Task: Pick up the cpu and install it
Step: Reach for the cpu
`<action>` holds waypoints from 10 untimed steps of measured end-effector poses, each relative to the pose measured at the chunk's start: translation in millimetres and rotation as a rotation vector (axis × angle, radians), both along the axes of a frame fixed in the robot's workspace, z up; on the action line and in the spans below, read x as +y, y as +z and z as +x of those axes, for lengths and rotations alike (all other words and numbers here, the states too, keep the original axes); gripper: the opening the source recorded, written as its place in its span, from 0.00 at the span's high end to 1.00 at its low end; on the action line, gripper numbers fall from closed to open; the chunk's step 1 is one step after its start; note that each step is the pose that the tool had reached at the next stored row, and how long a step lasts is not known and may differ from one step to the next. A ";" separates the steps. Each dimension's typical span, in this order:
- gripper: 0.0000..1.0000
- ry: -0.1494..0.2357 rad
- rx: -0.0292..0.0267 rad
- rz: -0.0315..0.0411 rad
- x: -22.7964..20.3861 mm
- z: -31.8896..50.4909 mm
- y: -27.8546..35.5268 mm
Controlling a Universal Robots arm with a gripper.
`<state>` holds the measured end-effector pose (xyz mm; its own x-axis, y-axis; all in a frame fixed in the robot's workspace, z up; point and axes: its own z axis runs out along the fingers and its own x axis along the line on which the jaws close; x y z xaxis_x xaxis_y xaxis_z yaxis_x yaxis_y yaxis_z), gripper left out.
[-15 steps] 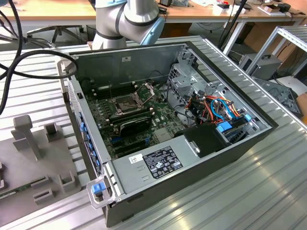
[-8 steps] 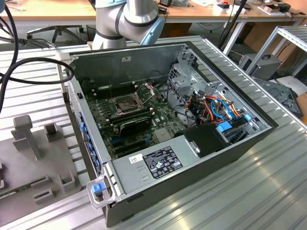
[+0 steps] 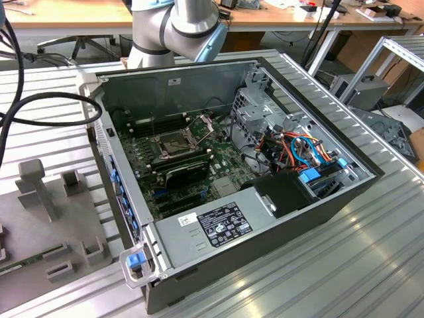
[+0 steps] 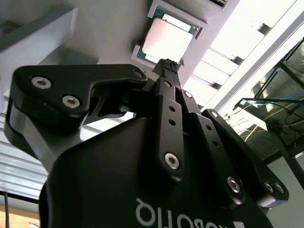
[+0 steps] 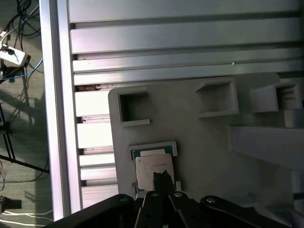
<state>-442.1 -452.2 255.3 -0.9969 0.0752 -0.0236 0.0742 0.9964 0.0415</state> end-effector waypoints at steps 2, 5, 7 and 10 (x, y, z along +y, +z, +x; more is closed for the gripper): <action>0.89 0.000 0.0001 -0.0001 -0.2 -0.5 -1.0; 0.89 0.000 0.0002 -0.0003 -0.2 -0.5 -1.1; 0.89 0.000 0.0055 -0.0002 -0.2 -0.5 -1.3; 0.89 0.000 0.0084 -0.0003 -0.2 -0.5 -1.3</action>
<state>-442.7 -452.4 254.0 -0.9970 0.0753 -0.0153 0.0746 0.9964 0.0405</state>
